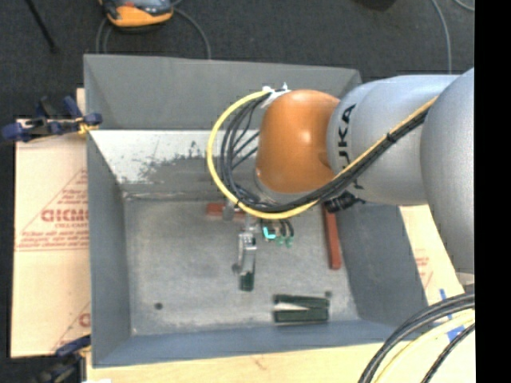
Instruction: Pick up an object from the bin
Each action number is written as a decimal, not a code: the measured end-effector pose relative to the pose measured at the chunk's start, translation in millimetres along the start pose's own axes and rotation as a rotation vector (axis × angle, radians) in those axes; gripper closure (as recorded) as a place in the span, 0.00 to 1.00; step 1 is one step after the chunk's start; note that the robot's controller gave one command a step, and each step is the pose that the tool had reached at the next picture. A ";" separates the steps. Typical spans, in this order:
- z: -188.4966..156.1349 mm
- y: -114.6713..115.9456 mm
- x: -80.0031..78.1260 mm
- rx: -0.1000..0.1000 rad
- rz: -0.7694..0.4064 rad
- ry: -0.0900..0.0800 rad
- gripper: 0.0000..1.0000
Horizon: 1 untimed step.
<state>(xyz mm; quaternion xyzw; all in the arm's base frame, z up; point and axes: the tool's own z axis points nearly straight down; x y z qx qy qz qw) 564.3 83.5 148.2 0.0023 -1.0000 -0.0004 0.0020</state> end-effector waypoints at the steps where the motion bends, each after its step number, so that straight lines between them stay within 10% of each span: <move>1: -3.5 -0.4 -1.2 0.000 0.002 -0.006 0.00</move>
Offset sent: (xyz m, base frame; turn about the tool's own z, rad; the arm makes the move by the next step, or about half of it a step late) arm -0.0035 -0.0517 -0.0620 -0.1548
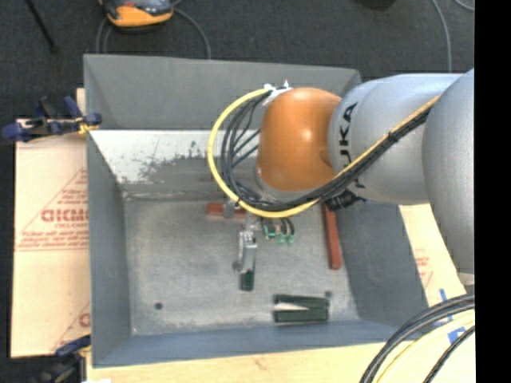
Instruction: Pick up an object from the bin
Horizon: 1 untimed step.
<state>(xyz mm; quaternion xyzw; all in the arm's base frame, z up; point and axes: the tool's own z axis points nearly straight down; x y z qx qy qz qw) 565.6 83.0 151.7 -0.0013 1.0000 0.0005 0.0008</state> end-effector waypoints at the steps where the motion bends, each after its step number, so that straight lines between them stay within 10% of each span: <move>1: 0.8 -0.7 -0.5 0.000 -0.002 -0.001 0.00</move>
Offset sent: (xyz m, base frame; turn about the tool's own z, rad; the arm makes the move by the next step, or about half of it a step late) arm 0.0143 0.0136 0.0058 0.0611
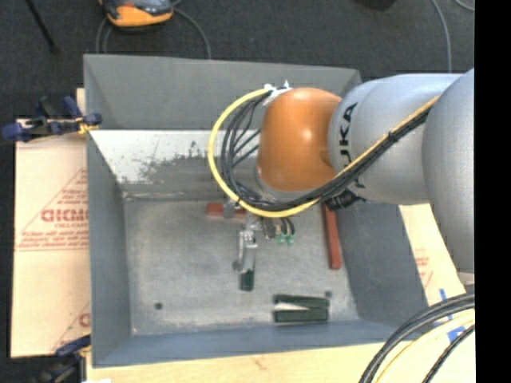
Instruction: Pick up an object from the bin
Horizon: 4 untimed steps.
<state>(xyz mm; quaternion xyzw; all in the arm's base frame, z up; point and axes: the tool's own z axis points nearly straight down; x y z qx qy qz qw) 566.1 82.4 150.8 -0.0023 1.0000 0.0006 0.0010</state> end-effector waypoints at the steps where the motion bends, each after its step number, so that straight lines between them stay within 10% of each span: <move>1: -3.8 7.9 -10.6 0.001 0.042 -0.001 0.00; 3: 70.0 -41.7 -0.3 0.004 -0.191 0.004 0.00; 4: 79.8 -53.4 33.0 0.000 -0.435 -0.002 1.00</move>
Offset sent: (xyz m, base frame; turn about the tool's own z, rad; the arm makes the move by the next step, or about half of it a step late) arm 0.0103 -0.0462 -0.0683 -0.0094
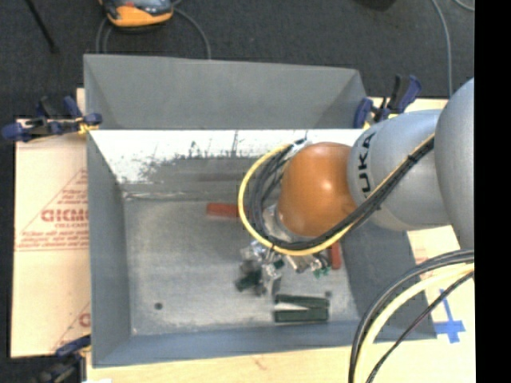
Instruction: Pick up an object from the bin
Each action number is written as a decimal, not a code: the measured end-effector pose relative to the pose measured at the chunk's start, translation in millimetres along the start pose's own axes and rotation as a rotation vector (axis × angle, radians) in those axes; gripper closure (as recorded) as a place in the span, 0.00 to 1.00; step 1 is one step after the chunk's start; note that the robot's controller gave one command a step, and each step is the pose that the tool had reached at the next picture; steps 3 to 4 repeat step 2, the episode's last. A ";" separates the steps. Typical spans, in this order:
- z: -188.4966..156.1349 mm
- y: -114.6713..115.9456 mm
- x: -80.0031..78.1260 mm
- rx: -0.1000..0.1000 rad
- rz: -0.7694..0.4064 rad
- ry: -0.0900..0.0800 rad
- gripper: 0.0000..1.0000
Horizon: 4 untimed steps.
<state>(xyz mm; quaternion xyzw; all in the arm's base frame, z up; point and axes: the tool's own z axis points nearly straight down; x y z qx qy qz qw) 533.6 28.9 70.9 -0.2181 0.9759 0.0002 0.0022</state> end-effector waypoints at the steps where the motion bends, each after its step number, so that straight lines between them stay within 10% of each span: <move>1: 0.0 0.0 0.0 0.000 0.001 0.000 1.00; 2: -133.6 18.8 2.3 0.000 0.002 0.001 1.00; 4: -133.6 18.8 2.3 0.000 0.002 0.001 1.00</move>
Offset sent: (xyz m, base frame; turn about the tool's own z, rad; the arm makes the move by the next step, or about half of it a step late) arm -0.0118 0.0167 0.1330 0.0005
